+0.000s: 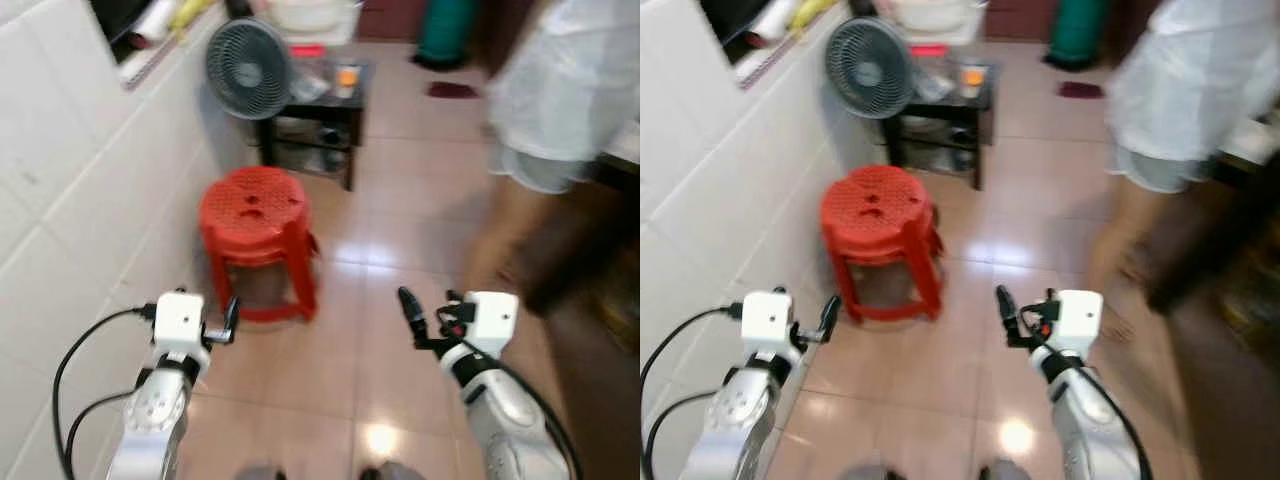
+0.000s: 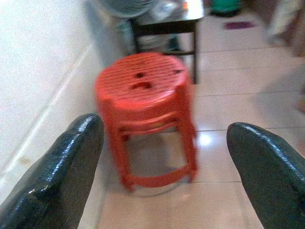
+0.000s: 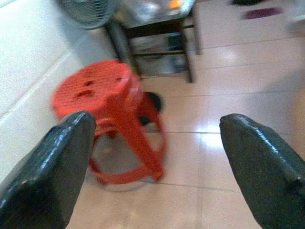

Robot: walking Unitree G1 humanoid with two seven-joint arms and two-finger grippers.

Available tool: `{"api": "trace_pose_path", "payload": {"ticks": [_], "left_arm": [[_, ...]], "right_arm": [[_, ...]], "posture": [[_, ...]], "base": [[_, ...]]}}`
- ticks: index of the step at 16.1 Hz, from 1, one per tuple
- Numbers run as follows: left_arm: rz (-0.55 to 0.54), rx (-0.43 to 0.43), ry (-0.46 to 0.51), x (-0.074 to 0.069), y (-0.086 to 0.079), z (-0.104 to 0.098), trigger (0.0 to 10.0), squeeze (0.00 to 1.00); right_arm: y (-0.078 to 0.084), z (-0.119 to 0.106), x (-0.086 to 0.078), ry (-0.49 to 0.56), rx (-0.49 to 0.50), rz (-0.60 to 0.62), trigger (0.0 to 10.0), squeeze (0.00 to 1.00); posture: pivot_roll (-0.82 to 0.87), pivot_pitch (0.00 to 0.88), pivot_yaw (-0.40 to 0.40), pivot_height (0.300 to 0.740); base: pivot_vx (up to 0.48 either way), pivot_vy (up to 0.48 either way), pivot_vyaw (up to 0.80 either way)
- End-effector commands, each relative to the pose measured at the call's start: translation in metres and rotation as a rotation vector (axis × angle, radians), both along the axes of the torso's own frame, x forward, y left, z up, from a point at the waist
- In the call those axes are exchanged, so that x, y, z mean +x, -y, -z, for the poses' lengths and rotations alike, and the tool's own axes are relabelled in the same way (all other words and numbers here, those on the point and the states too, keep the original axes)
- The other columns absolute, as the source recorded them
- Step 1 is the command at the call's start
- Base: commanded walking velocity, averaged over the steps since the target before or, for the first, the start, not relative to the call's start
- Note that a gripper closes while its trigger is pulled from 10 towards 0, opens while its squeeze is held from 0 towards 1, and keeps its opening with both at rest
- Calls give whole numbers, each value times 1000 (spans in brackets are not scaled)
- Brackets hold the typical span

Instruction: Setting the table

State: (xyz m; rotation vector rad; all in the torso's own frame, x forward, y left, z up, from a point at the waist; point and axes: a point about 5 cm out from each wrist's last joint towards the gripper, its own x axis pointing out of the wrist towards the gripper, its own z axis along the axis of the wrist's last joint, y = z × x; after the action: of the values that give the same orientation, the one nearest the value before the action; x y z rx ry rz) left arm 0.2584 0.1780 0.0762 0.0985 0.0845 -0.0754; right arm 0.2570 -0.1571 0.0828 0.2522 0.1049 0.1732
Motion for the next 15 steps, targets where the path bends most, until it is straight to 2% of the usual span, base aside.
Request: {"api": "trace_pose_path", "payload": {"ticks": [1, 3, 5, 9, 15], "left_arm": [[-2, -10, -15, -1, -3, 1, 10000, 0], [-7, -47, -21, 1, -3, 1, 10000, 0], [-5, -50, -17, 2, -2, 0, 10000, 0], [-5, -63, -24, 3, -4, 0, 10000, 0], [6, -58, -29, 3, -4, -1, 10000, 0]], "right_arm": [[-1, -1, -1, -1, 5, 4, 10000, 0], [-2, -2, 0, 4, 8, 6, 10000, 0], [-2, -3, 0, 5, 11, 5, 10000, 0], [-4, -2, 1, 0, 9, 0, 10000, 0], [-5, -1, -1, -4, 9, 2, 10000, 0]], "posture": [[-108, 155, 23, 740], [-107, 154, 23, 740], [-106, 152, 24, 740], [-105, 153, 28, 740], [-102, 157, 36, 740]], "base": [[0, 0, -400], [0, 0, 0], [0, 0, 0], [0, 0, -800], [0, 293, -753]]}}
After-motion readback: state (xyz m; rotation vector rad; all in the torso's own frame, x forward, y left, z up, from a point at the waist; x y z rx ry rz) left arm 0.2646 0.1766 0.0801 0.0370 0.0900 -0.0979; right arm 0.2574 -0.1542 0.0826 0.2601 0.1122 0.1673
